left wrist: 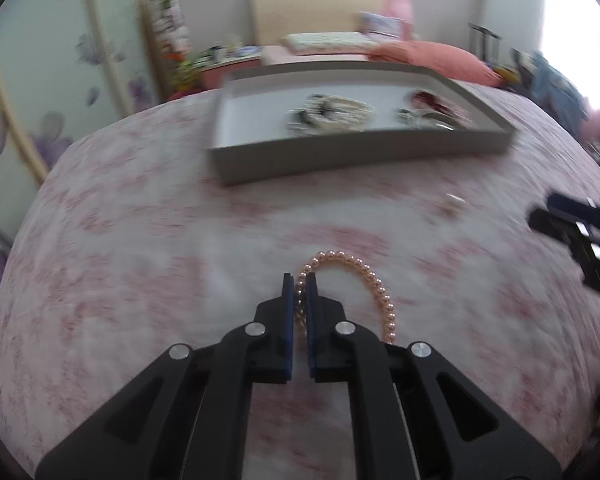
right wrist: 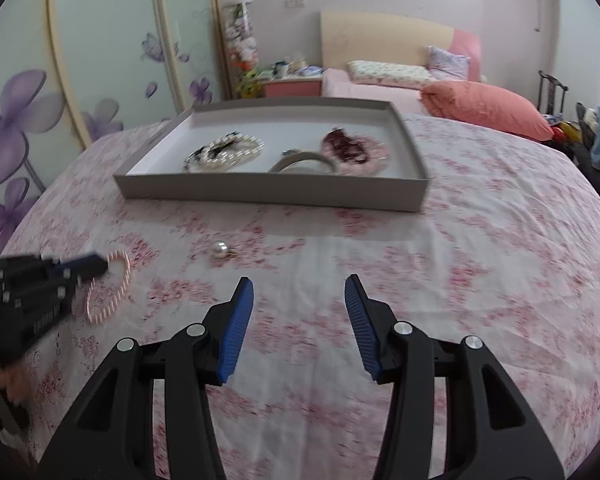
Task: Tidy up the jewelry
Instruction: 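Grasp the pink pearl bracelet with the left tool while the right tool reaches the second pearl earring, then close the right tool on the second pearl earring, then carry the pink pearl bracelet and pearl earring over the grey tray with both tools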
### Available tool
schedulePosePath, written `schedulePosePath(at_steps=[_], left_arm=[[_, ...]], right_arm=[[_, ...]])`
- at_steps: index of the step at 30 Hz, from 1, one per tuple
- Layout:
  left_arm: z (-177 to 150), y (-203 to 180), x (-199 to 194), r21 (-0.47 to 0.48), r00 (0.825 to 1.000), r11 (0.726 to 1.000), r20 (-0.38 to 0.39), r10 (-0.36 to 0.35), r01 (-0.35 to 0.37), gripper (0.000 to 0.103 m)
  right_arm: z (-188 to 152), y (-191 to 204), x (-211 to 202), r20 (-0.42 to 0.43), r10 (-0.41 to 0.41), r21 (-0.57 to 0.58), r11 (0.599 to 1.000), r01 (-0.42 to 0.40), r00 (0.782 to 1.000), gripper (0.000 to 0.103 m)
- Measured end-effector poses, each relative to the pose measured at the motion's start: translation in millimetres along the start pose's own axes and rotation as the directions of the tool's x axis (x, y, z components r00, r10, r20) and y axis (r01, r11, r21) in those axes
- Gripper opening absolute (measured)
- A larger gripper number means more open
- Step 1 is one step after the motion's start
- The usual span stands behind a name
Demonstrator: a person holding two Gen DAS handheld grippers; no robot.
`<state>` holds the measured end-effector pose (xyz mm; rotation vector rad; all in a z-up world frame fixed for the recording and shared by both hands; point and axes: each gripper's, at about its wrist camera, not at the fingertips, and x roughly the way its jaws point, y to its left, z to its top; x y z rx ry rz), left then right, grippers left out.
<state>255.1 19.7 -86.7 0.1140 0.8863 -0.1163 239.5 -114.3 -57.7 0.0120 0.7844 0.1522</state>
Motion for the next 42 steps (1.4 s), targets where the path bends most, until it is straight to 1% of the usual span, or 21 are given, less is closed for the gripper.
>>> schedulePosePath(at_steps=[2,5,10,14,17,21,25,28,30,31,34,36,42], left_arm=[[4,14,3,-0.045,1.000,0.999,-0.004,0.017,-0.018,0.006],[6,29,4,-0.088,1.000,0.996,-0.007,0.021,-0.022,0.007],[3,33,2,-0.093,1.000,0.995,-0.003,0.019,-0.019,0.007],[2,31,2,-0.094,1.000,0.995,-0.003,0.017,-0.017,0.007],[2,32,2,-0.095,1.000,0.995,-0.003,0.017,-0.017,0.007],[3,32,3,-0.095,1.000,0.995,-0.003,0.018,-0.018,0.007],[3,32,2,-0.095,1.000,0.995,-0.003,0.017,-0.017,0.007],[2,32,2,-0.095,1.000,0.995,-0.003,0.017,-0.017,0.007],[3,32,3,-0.095,1.000,0.995,-0.003,0.018,-0.018,0.007],[3,32,3,-0.095,1.000,0.995,-0.003,0.018,-0.018,0.007],[3,30,2,-0.092,1.000,0.996,-0.003,0.021,-0.021,0.007],[4,28,3,-0.092,1.000,0.995,-0.003,0.024,-0.024,0.007],[5,27,4,-0.104,1.000,0.994,-0.008,0.020,-0.021,0.007]], right_arm=[[3,8,7,-0.020,0.017,-0.013,1.000,-0.017,1.000,0.049],[8,19,19,-0.052,0.040,-0.031,0.999,-0.042,0.998,0.049],[17,36,39,-0.090,0.063,-0.058,0.996,-0.068,0.994,0.042],[21,46,48,-0.102,0.058,-0.076,0.995,-0.066,0.993,0.038],[26,49,51,-0.098,0.054,-0.084,0.995,-0.062,0.994,0.033],[27,48,52,-0.100,0.043,-0.089,0.995,-0.052,0.994,0.021],[24,44,50,-0.099,0.030,-0.081,0.996,-0.038,0.995,0.020],[22,33,46,-0.096,0.010,-0.057,0.998,-0.015,0.995,0.020],[20,21,44,-0.095,-0.015,-0.031,0.999,0.012,0.995,0.020],[20,13,42,-0.097,-0.029,-0.004,1.000,0.029,0.995,0.018],[18,-6,38,-0.101,-0.049,0.052,0.997,0.055,0.994,0.017],[17,-13,36,-0.099,-0.062,0.063,0.996,0.068,0.993,0.017],[14,-18,28,-0.069,-0.061,0.064,0.996,0.065,0.996,0.017]])
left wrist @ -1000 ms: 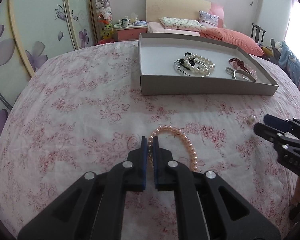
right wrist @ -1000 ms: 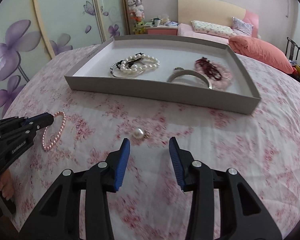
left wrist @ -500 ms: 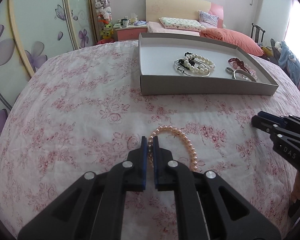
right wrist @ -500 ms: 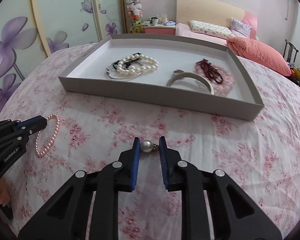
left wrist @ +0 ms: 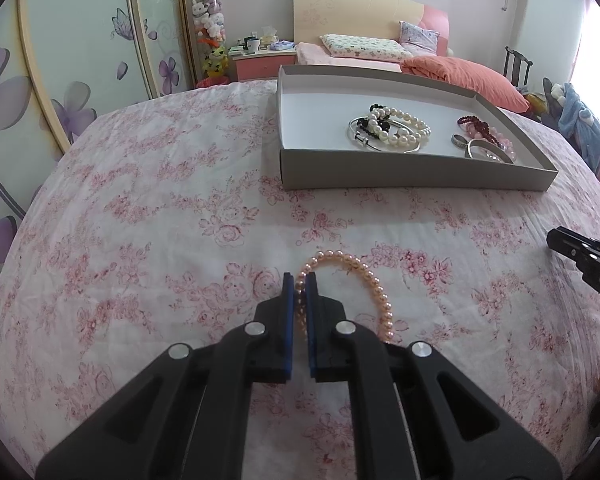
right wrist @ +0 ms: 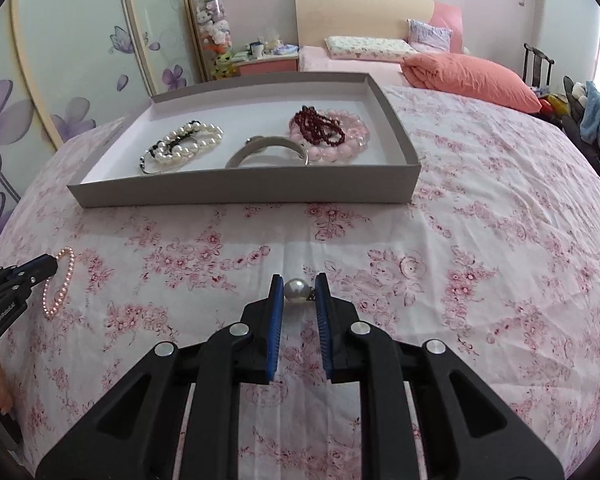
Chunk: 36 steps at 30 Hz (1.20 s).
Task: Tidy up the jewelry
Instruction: 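Carry the pink pearl bracelet and pearl earring over the grey tray with both tools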
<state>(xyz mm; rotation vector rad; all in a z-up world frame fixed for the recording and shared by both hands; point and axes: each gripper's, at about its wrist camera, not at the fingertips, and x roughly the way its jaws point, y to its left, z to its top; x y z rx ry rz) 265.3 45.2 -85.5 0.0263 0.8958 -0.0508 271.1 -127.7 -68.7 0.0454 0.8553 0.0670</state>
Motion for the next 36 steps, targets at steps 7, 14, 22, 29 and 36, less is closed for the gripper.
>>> schedulePosePath(at_steps=[7,14,22,29,36], left_arm=[[2,-1,-10,-0.019,0.999,0.999,0.025,-0.030,0.031,0.007],[7,-11,-34,-0.003,0.993,0.998,0.102,-0.055,0.056,0.007],[13,-29,-63,0.031,0.976,0.998,0.210,-0.064,0.059,0.007],[18,-41,-84,0.039,0.953,0.998,0.295,-0.065,0.056,0.007],[26,-51,-107,0.035,0.923,0.998,0.381,-0.063,0.053,0.007]], right_arm=[[-2,-5,-21,0.073,-0.006,-0.019,1.000,0.008,0.997,0.017],[2,-2,-41,0.166,-0.018,-0.037,0.999,0.024,0.986,0.017],[8,10,-60,0.256,-0.014,-0.061,0.998,0.030,0.967,0.017],[13,20,-80,0.344,0.003,-0.085,0.996,0.028,0.939,0.017],[21,24,-101,0.432,0.021,-0.074,0.997,0.012,0.902,0.017]])
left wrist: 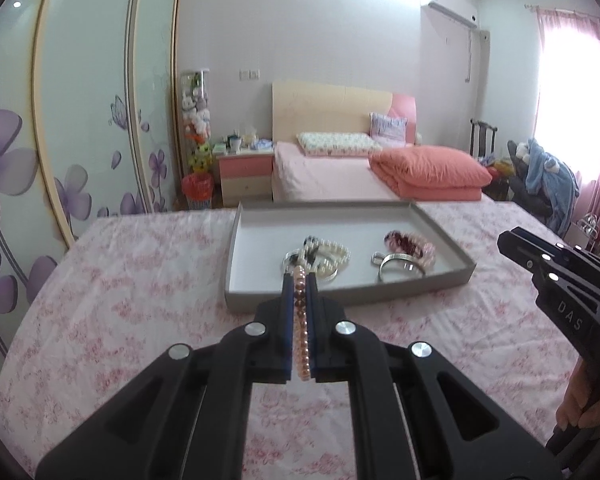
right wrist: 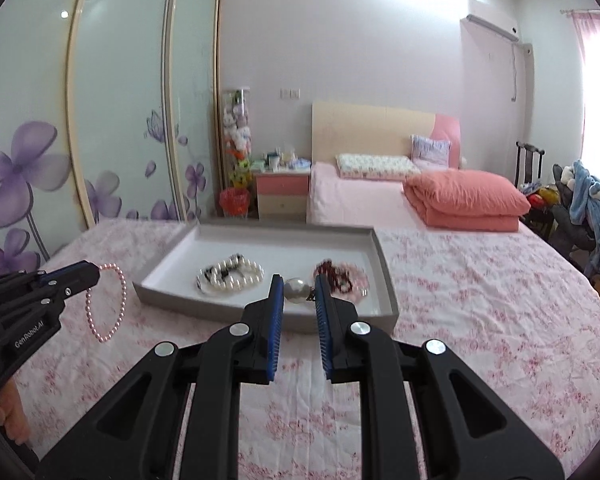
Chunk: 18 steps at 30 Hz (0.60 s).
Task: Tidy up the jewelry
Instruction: 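Carry the pink pearl bracelet and pearl earring over the grey tray with both tools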
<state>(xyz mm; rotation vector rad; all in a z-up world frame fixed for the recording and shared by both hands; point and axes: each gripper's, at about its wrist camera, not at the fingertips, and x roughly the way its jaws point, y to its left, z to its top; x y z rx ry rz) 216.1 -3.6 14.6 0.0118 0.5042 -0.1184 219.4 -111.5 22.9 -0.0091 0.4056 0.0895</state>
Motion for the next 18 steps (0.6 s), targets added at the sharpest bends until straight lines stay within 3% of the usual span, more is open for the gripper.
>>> schedulePosePath(at_steps=[7,18], left_arm=[[21,-9,-23,-0.002,0.992,1.000,0.126,0.017,-0.017,0.007],[29,-25,-40,0.036,0.975,0.998,0.219,0.035,-0.044,0.007]], right_arm=[[20,4,-22,0.141,-0.015,-0.016,1.000,0.018,0.990,0.017],[28,1,-33,0.201,-0.026,-0.014,0.999,0.030,0.979,0.017]])
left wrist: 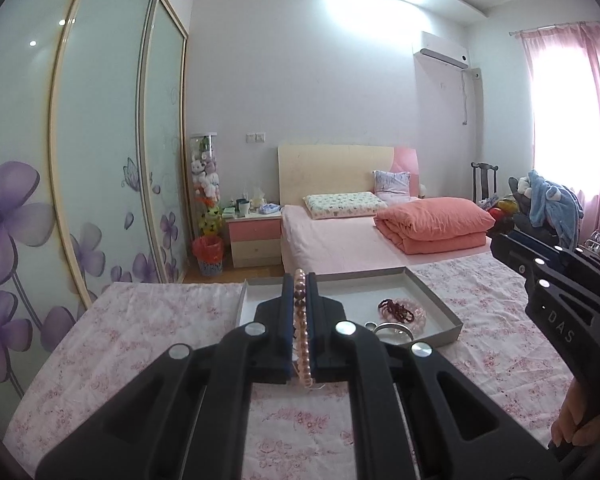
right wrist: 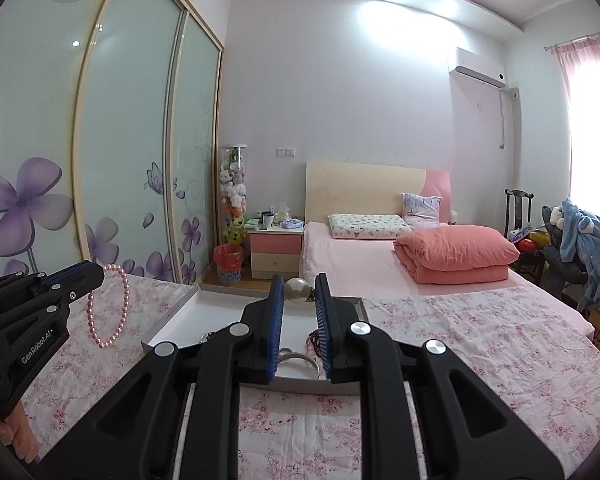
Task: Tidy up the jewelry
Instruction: 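Carry the pink pearl bracelet and pearl earring over the grey tray with both tools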
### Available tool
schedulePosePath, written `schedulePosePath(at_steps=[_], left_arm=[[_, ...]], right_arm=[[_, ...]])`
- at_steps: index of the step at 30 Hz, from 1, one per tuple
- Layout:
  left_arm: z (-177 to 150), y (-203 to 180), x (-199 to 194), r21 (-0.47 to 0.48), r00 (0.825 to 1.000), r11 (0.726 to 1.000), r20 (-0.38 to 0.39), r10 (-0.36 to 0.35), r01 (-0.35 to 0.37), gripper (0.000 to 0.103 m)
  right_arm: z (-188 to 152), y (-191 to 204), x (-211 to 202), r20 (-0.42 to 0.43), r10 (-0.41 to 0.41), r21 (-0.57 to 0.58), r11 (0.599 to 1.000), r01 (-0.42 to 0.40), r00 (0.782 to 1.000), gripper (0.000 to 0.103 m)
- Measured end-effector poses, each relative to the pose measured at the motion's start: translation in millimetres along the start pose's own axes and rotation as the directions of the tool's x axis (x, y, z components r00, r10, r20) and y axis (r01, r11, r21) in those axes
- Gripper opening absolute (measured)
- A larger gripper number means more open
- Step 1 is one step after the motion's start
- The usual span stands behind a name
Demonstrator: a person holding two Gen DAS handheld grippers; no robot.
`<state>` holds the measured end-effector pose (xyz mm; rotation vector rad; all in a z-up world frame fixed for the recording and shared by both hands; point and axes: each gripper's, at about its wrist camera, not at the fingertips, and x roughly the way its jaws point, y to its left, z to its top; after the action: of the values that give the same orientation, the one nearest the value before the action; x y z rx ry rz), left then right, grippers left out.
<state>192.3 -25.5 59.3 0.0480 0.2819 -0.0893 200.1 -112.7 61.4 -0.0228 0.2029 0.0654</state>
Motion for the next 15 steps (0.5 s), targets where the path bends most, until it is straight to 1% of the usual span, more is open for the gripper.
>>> schedulePosePath(at_steps=[6,15], left_arm=[[-0.3,-1.6,0.1,-0.005,1.000,1.000,-0.007,-0.026,0.026,0.007],[-0.1,-1.4,1.3,-0.009,0.999,0.999,-0.011,-0.039,0.039,0.007]], right_arm=[[1.3,-1.4,-1.8,0.011,-0.006,-0.001,1.000,0.006,1.000,0.017],[2.1,-4.6,-0.2,0.016,-0.011,0.011,1.000,0.011,1.000,0.017]])
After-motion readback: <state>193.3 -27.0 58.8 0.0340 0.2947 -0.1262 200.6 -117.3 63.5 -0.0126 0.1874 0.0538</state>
